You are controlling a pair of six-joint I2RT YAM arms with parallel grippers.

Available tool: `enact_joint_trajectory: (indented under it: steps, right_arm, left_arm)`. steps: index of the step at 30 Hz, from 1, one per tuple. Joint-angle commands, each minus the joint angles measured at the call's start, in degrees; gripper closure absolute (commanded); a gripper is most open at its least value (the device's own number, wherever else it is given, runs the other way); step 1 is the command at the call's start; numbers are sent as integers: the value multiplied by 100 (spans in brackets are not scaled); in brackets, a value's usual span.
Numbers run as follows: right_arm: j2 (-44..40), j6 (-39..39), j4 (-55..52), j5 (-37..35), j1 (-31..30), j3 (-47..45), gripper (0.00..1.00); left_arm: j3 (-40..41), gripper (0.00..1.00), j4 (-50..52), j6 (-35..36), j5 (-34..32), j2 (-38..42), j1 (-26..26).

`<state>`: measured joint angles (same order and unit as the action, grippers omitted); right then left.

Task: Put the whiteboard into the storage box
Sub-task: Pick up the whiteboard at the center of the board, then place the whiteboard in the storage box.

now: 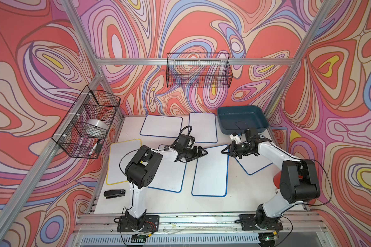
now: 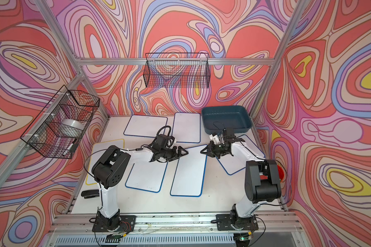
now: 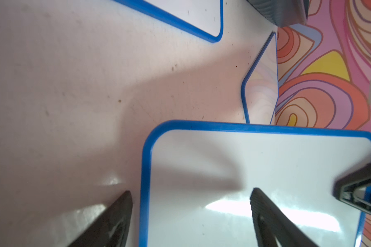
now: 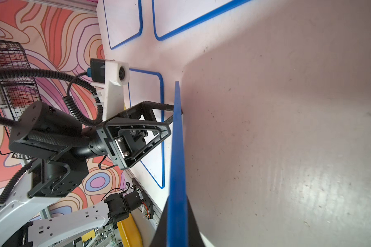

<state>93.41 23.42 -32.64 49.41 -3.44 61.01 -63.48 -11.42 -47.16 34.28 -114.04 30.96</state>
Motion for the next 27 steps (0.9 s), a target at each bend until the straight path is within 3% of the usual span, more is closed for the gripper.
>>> enact_joint_trajectory:
  steps: [1,15,27]
  right_arm:
    - [-106,-83,3,94,35,282,100]
    - [-323,376,824,575,639,780,100]
    - [-306,2049,3060,243,1214,825,100]
  left_arm:
    - [240,18,-171,-455,131,113,-175]
    - [366,17,731,47,-172,1040,-558]
    - [398,17,1117,382,-414,1551,-720]
